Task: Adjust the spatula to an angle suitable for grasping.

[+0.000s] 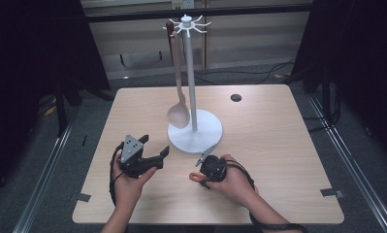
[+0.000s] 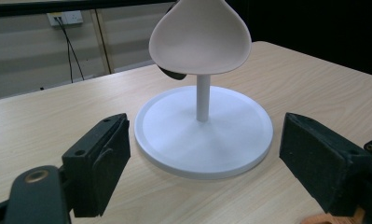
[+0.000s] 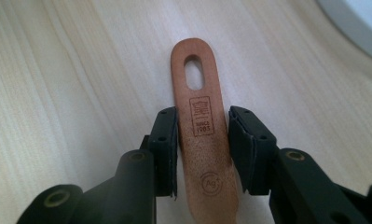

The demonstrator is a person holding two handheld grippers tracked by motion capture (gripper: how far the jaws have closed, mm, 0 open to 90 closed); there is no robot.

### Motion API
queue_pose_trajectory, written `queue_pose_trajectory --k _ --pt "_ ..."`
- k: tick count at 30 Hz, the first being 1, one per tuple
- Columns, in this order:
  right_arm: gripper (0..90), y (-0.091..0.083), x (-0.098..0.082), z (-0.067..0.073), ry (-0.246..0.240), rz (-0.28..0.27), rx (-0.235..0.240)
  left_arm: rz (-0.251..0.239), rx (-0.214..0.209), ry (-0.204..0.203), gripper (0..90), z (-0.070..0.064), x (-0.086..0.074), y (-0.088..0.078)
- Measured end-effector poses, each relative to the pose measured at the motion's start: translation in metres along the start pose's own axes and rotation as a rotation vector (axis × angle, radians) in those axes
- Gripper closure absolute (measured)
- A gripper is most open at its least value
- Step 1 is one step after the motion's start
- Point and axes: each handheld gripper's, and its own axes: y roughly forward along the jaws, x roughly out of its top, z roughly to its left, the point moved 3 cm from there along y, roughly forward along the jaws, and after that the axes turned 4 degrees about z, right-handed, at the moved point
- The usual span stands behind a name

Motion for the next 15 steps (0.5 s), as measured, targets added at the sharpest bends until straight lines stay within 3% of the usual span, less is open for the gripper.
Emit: queue_pose_trajectory --k 2,7,9,12,14,15 --pt "65.1 -0.0006 0.0039 0.0027 0.011 0.047 -0.002 0.002 -0.003 0.001 16.4 -0.0001 -0.0009 0.0004" --pt "66.6 -0.0007 0.0064 0.0043 0.019 0.067 -0.004 0.008 0.004 -0.002 16.4 -0.0002 -0.0027 -0.0006" --pt "66.7 -0.0005 0.0051 0.0022 0.012 0.049 -0.005 0.003 0.001 -0.002 16.3 0.0001 -0.002 -0.0015" --pt "66.7 -0.0012 0.0018 0.0017 0.058 0.015 0.016 0.0 0.005 -0.009 16.4 0.0016 -0.0017 -0.0025" --pt "66.8 -0.0032 -0.0003 0.0006 0.07 -0.041 0.019 0.005 0.007 -0.012 16.4 0.0025 -0.0024 -0.0019" --pt "66.8 -0.0057 -0.0002 0.0007 0.099 -0.069 0.024 0.004 0.001 -0.013 16.4 0.0027 -0.0031 -0.0008"
